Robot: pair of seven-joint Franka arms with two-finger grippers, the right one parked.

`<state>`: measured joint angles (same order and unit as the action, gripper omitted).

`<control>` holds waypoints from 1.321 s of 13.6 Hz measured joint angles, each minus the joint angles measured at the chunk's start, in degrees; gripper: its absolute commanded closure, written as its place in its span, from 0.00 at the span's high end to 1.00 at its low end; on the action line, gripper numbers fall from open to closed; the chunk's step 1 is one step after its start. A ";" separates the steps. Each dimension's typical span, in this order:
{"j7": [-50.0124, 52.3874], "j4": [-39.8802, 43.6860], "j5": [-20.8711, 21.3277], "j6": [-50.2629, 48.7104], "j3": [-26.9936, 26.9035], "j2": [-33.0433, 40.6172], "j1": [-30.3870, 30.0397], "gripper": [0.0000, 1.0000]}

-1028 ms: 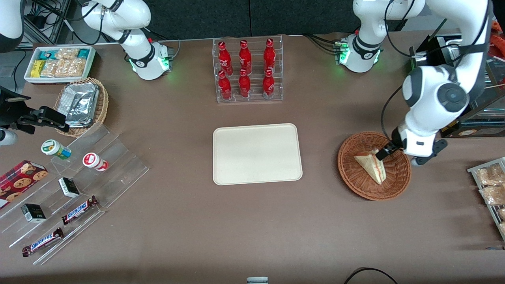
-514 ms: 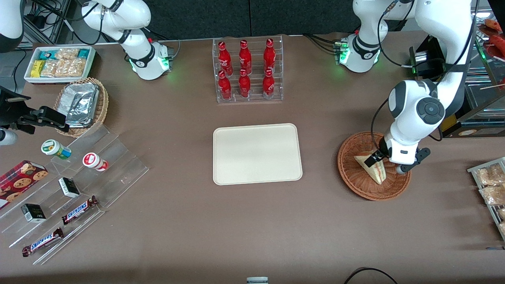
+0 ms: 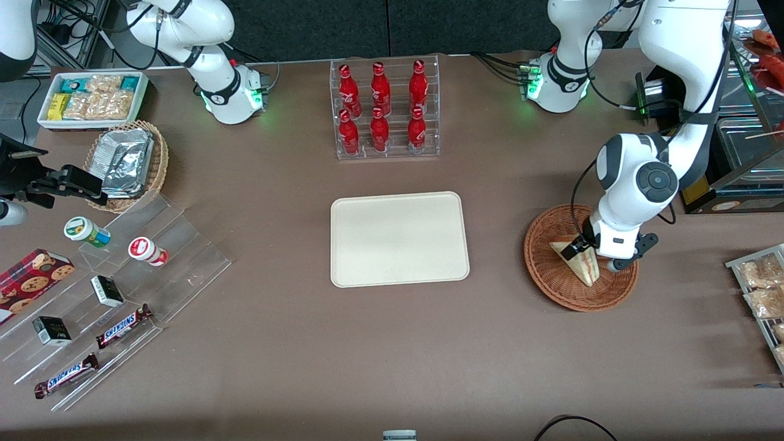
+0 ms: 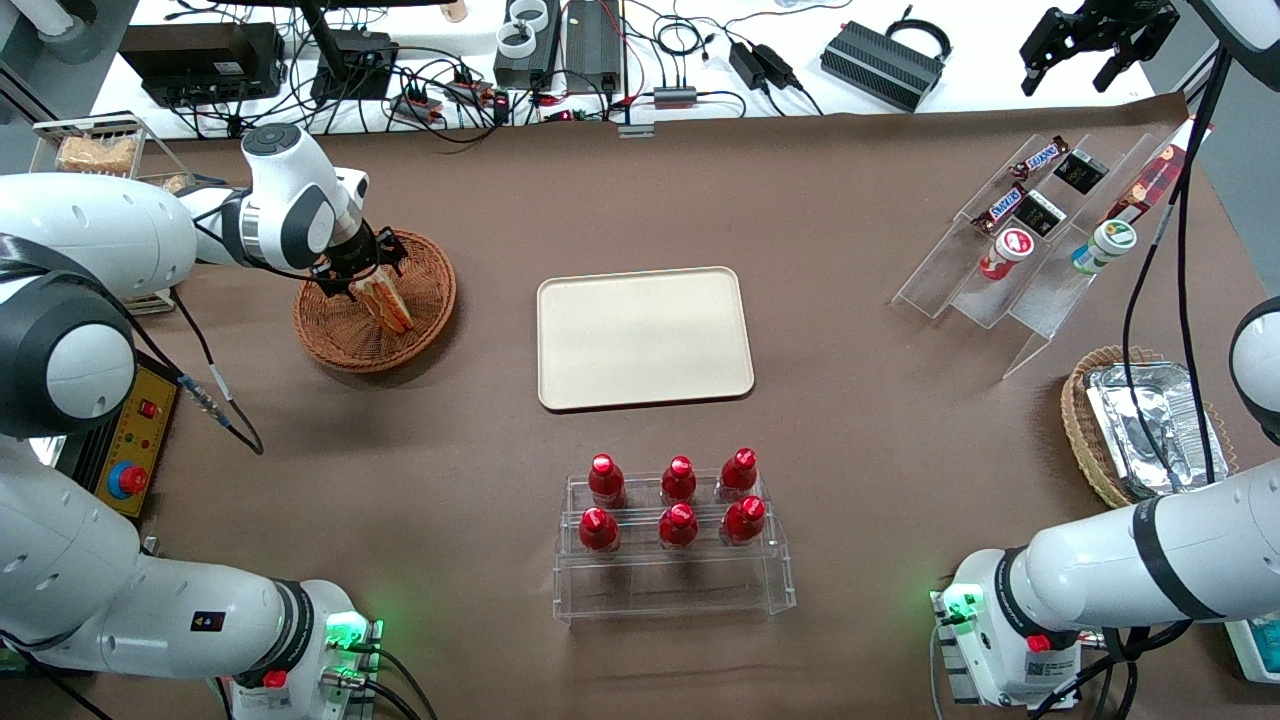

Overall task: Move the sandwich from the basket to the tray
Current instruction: 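Lower the left gripper and close it on the wrapped sandwich, then lift the sandwich and carry it over the cream tray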

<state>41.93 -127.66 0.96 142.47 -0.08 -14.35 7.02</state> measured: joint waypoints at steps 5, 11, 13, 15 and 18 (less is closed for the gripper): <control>0.00 0.32 0.00 0.10 -0.01 0.03 0.00 0.00; -0.30 8.68 0.80 -15.77 0.83 3.78 0.74 0.00; -0.23 14.87 1.31 -24.70 1.79 4.65 3.53 0.00; 0.05 20.22 1.32 -30.50 2.35 4.45 7.61 0.00; 0.43 23.89 1.31 -31.76 2.84 2.76 15.39 0.00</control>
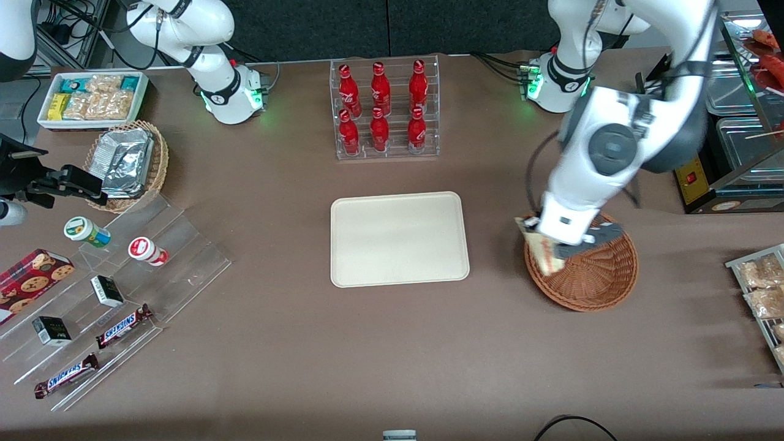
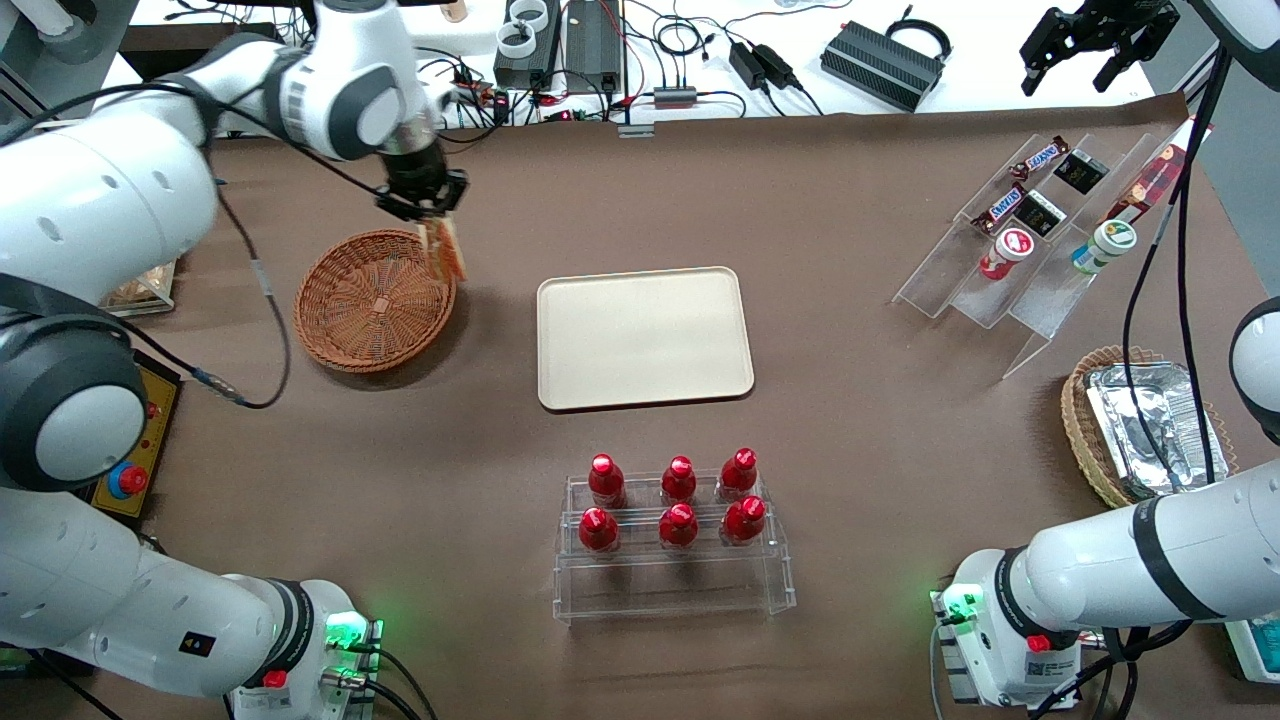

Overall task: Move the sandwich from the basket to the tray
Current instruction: 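Lift the sandwich and carry it over the cream tray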

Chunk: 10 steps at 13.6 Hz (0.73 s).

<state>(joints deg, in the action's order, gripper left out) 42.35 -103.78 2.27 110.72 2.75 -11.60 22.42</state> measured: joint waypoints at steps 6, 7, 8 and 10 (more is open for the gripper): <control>2.29 9.26 -0.64 1.89 0.20 -13.13 12.19 0.00; 3.92 10.95 -0.68 3.20 0.21 -15.70 13.89 0.00; 5.59 12.40 -0.69 4.97 0.22 -18.03 15.51 0.00; 8.20 14.22 -0.69 9.92 0.23 -21.84 18.15 0.00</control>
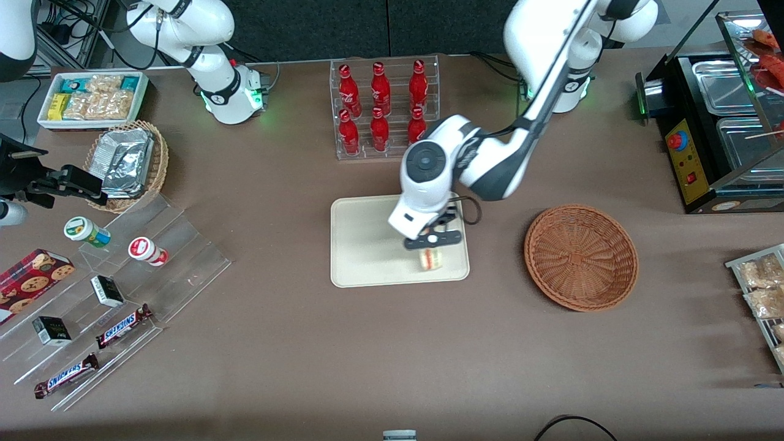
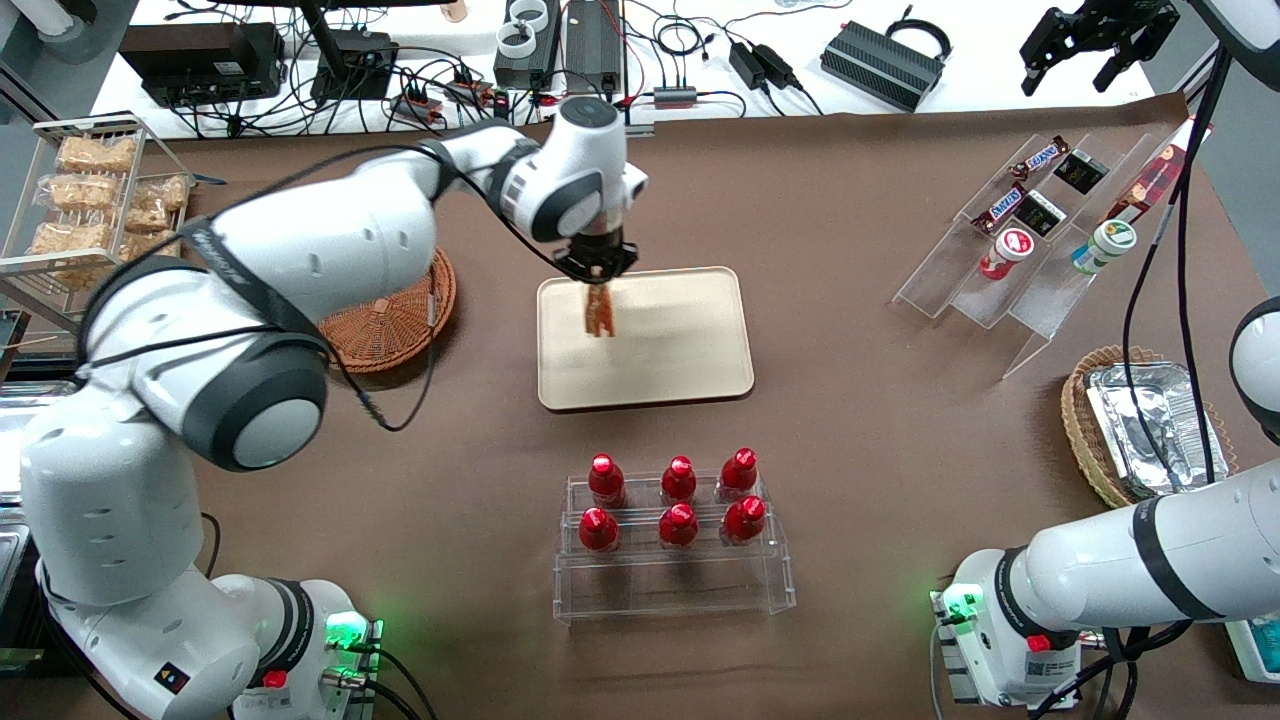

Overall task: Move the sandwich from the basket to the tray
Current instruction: 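Lift the sandwich and carry it over the cream tray, then lower the sandwich onto the tray and open the left gripper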

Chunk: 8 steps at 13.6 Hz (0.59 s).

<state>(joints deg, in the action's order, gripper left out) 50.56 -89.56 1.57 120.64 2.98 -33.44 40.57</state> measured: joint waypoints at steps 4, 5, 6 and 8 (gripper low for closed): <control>1.85 1.16 0.00 5.13 -0.03 -4.56 3.45 0.00; 1.85 1.28 0.00 6.08 -0.03 -5.05 3.81 0.00; 1.85 1.32 0.00 6.94 -0.03 -5.38 4.09 0.00; 1.84 1.33 0.00 7.44 -0.03 -5.79 4.39 0.00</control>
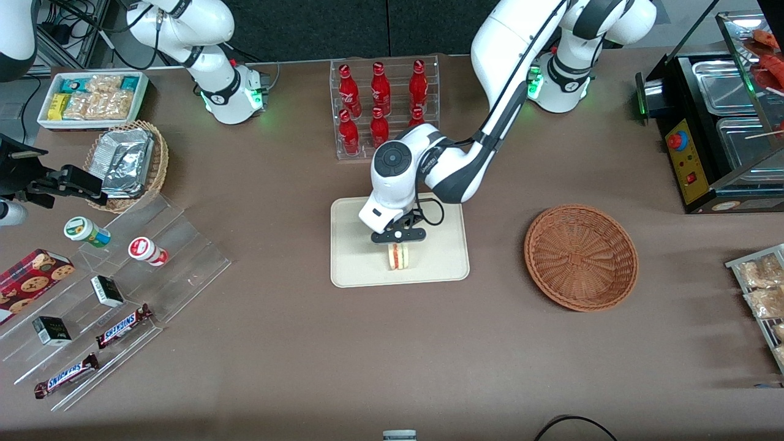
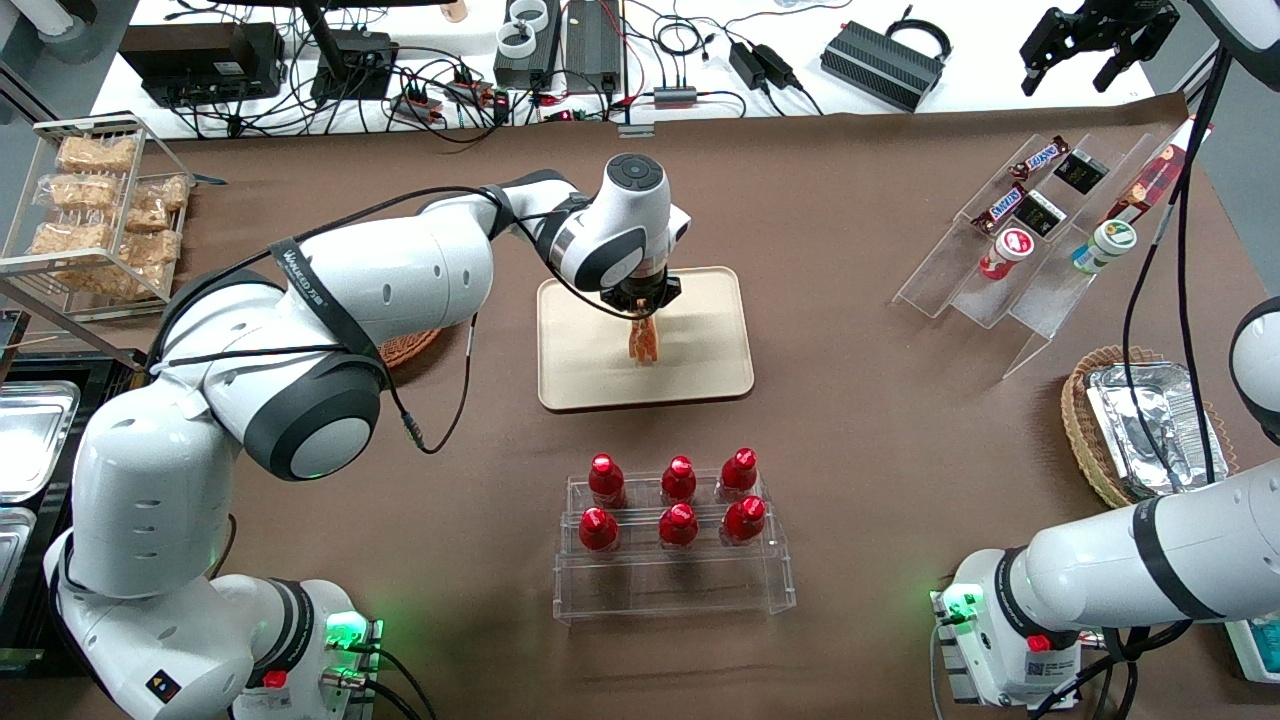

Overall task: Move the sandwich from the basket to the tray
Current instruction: 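Lower the sandwich onto the tray and open the left gripper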

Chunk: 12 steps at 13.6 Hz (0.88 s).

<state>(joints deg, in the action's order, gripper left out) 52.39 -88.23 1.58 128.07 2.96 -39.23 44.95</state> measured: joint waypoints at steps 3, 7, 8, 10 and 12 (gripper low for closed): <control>-0.01 0.00 0.00 0.02 0.00 -0.41 0.60 0.00; -0.02 0.01 0.00 0.04 0.00 -1.12 1.22 0.96; -0.05 0.03 0.00 0.04 -0.01 -1.12 1.24 1.00; -0.06 0.05 0.00 0.04 -0.03 -1.13 1.24 1.00; 0.00 0.34 0.00 -0.14 -0.06 -1.09 1.24 1.00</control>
<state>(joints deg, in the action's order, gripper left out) 52.39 -87.89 1.57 127.94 2.89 -40.32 46.19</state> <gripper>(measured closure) 0.392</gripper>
